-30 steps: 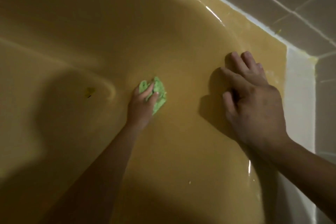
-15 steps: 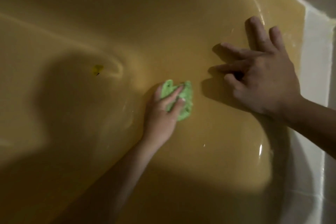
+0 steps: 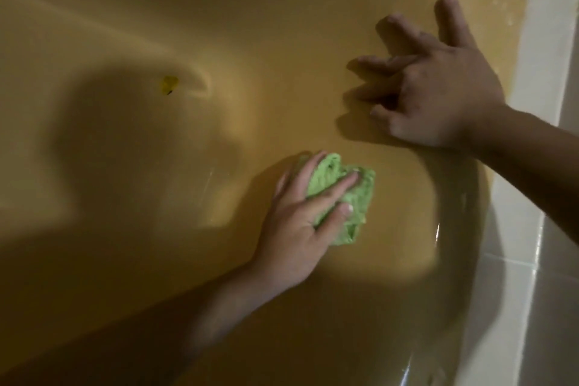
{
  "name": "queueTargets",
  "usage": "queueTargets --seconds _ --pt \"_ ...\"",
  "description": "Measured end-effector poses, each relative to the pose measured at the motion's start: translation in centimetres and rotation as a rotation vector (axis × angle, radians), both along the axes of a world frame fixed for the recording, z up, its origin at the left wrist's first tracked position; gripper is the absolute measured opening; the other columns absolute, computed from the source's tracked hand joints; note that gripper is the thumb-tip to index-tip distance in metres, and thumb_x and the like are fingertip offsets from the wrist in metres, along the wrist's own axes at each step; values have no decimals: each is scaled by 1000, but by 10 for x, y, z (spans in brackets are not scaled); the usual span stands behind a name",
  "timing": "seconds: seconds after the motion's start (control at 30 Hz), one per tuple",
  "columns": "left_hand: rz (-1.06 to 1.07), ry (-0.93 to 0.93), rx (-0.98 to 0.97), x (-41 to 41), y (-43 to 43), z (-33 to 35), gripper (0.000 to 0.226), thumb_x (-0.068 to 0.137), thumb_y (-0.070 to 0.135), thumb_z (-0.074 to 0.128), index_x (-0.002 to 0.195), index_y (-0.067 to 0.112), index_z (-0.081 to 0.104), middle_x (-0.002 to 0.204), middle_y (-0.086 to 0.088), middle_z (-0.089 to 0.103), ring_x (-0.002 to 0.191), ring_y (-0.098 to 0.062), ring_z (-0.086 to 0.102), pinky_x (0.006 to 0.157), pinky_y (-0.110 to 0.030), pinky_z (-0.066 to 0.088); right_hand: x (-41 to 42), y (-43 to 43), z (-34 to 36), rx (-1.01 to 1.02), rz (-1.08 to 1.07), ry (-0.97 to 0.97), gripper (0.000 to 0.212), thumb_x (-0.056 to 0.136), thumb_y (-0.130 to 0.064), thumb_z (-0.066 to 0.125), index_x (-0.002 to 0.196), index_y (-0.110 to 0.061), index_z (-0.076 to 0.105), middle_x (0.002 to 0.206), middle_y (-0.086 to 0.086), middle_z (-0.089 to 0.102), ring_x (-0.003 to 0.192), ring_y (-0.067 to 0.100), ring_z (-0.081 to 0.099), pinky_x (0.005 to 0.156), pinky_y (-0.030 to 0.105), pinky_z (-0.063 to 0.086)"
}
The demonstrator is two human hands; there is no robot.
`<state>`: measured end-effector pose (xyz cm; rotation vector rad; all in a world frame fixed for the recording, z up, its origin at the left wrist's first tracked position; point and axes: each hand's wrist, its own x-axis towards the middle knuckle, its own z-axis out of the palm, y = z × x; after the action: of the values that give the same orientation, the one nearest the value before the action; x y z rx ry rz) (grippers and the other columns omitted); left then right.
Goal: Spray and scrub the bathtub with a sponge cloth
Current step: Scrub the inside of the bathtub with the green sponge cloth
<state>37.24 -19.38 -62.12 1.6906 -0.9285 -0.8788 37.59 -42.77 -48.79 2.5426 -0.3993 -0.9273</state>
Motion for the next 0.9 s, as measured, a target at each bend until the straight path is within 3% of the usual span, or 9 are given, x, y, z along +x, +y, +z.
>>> queueTargets --seconds 0.1,0.2,0.3,0.37,0.43,0.5,0.6,0.77,0.9 --pt "68 76 326 34 0 -60 45 106 47 48 151 43 48 166 -4 30 152 -20 29 117 -11 14 0 18 -7 -77 -30 127 71 91 -70 0 157 -53 21 172 -8 4 157 30 -18 121 65 -12" --pt "20 136 662 71 13 -103 51 109 43 46 160 40 36 170 -14 20 157 -28 23 122 -27 20 -9 57 -22 -44 -112 200 68 98 -71 10 160 -46 -5 170 6 -20 154 37 -25 122 61 -15" --pt "-22 157 717 69 27 -106 53 110 45 43 162 40 31 172 -11 13 158 -27 18 124 -32 19 -40 109 -35 38 -102 224 63 102 -61 2 160 -38 -12 167 11 -25 153 36 -26 122 58 -17" --pt "-50 197 590 57 39 -82 53 108 45 50 159 39 37 171 -4 19 157 -21 20 118 -17 18 -61 129 -35 94 -79 182 63 100 -51 -8 161 -36 -3 168 11 -17 156 34 -19 124 57 -15" --pt "-164 189 458 41 62 -47 56 104 46 58 157 43 39 171 4 19 158 -15 17 115 -10 11 -74 134 -30 139 -45 60 68 99 -50 3 158 -34 32 169 12 16 158 35 7 127 55 1" --pt "-391 148 331 24 91 -6 63 101 53 60 157 52 31 173 15 5 158 -10 2 121 -17 0 -88 136 -22 203 -61 -34 65 100 -49 16 146 -28 57 161 11 40 154 36 26 126 56 14" --pt "-616 199 244 13 121 19 65 97 62 60 153 64 27 168 31 -8 154 0 -12 122 -24 -3 -103 152 -9 282 -85 -65 58 99 -52 29 135 -28 68 155 7 51 152 37 31 125 57 18" --pt "-463 286 611 49 115 -55 64 100 58 57 157 56 27 174 5 6 160 -12 8 122 -22 12 -121 179 -5 372 -85 -61 49 91 -51 46 120 -27 77 158 4 47 153 34 30 123 57 23" --pt "-401 232 815 70 120 -100 66 100 57 58 159 50 30 174 4 11 159 -20 16 125 -29 18 -123 192 -6 324 -167 -81 61 90 -55 42 135 -25 68 166 7 31 157 34 19 125 58 16"
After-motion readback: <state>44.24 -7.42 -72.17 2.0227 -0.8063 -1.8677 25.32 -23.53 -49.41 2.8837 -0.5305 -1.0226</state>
